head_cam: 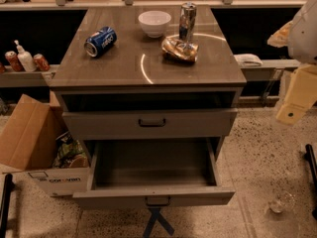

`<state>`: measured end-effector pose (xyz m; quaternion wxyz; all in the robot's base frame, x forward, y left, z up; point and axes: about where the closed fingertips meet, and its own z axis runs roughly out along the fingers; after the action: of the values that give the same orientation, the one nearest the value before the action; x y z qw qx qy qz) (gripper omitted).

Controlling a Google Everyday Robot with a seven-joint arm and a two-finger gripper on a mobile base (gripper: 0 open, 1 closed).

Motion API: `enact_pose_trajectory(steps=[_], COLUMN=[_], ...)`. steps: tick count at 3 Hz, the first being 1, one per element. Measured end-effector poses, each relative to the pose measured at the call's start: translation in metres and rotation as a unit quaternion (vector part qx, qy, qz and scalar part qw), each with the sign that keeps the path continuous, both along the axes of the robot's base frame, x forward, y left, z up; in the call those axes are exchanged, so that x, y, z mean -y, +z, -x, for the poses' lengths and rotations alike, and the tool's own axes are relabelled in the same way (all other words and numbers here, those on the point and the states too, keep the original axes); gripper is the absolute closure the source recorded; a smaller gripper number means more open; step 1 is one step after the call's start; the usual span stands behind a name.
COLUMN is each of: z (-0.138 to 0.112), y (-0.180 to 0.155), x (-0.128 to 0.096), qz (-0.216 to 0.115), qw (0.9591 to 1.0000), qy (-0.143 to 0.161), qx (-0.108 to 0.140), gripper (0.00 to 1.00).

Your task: Close middle drawer

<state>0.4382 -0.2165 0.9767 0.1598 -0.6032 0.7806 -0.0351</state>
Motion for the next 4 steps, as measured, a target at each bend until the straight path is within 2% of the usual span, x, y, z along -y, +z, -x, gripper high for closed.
enact_pose_trajectory(steps=[1, 2, 3, 4], z=[0.0, 0.0, 0.007, 0.025], y=[0.0, -0.001, -0.051, -0.115], x=[0.0, 0.002, -0.022, -0.057], qz=[0.0, -0.014, -0.057, -0.094], qw=[1.0, 0.9999, 0.9953, 0.9821], qy=[0.0, 0.005, 0.016, 0.033], qx=[0.0, -0.007, -0.077, -0.16], gripper=[0.0, 0.0, 0.0, 0.0])
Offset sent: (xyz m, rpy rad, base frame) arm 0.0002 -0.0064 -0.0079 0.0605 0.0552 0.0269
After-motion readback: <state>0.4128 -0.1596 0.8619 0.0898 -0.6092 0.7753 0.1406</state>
